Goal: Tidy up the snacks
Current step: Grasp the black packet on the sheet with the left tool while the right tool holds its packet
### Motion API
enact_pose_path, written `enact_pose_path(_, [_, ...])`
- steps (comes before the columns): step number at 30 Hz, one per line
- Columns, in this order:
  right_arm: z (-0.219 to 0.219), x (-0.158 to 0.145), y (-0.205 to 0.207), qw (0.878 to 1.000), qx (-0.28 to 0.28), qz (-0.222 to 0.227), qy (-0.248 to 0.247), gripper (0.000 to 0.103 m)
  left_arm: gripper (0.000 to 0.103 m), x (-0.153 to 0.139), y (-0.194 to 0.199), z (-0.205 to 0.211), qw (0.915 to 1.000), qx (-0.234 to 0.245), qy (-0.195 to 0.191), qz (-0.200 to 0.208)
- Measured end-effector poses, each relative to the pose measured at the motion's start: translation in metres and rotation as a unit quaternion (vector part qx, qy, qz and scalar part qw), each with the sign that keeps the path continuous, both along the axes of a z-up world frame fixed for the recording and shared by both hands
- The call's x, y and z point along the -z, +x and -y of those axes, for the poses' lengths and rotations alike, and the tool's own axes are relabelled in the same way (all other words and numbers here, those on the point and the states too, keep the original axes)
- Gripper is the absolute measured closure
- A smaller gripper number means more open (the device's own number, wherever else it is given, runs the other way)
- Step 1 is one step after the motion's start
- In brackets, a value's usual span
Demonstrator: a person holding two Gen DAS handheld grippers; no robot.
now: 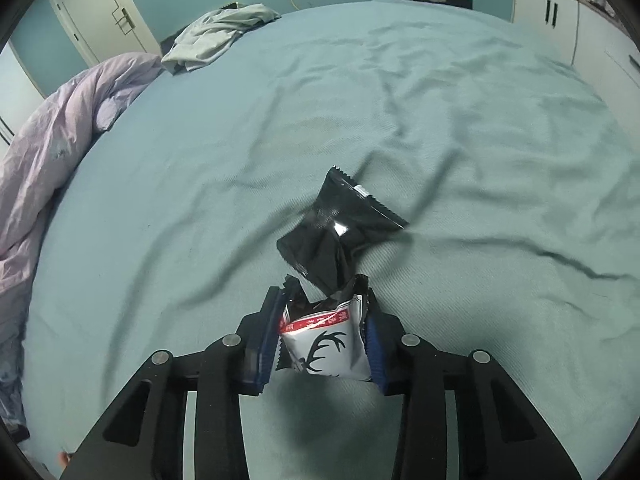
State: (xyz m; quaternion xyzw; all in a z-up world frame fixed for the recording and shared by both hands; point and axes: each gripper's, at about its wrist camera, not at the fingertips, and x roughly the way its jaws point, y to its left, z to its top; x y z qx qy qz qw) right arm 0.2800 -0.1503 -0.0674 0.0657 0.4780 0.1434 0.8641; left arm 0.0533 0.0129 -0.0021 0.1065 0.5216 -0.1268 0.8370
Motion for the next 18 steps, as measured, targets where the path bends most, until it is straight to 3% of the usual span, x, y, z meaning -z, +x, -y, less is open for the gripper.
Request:
enact_pose_path(6, [0.017,-0.033,-0.036,1.000,0.025,0.009,0.011,0.068,0.019,-0.013,0.004,-0.002,0.9994,-0.004,0.009,0.032])
enact_pose_path(11, [0.047,-0.066,-0.078,0.997,0.067,-0.003,0.036,0.068,0.017,-0.018,0.028,0.010,0.9978,0.037,0.034,0.045])
enact_pose_path(14, [0.068,-0.071,-0.107,0.994,0.082,-0.010,0.075,0.068,0.012,-0.016,0.056,0.021,0.9981,0.044,0.028,0.032])
enact_pose_path(18, [0.084,-0.063,-0.139,0.990,0.103,-0.028,0.091,0.068,0.012,-0.004,0.096,0.038,0.9996,0.028,0.011,-0.003])
